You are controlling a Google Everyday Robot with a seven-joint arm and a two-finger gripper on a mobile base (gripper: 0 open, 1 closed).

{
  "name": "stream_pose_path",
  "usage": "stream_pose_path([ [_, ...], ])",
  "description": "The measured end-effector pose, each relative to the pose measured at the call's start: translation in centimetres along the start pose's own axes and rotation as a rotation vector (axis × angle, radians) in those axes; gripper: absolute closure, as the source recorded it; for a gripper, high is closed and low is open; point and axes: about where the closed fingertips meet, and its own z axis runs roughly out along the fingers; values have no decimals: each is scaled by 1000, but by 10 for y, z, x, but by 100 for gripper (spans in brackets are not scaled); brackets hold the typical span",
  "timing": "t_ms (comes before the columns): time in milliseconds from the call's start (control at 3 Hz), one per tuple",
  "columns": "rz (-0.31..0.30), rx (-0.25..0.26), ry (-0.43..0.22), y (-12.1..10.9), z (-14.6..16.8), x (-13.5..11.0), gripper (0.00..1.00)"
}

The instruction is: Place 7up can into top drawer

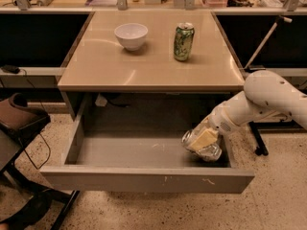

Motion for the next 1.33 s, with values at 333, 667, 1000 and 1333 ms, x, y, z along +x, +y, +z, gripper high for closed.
stream_pose_path([
  [333,-38,-61,1,6,17,-7,100],
  [667,-102,-141,-12,21,43,-30,100],
  [1000,-103,-143,-12,22,43,-31,81],
  [1333,-103,-143,-12,22,43,-31,58],
])
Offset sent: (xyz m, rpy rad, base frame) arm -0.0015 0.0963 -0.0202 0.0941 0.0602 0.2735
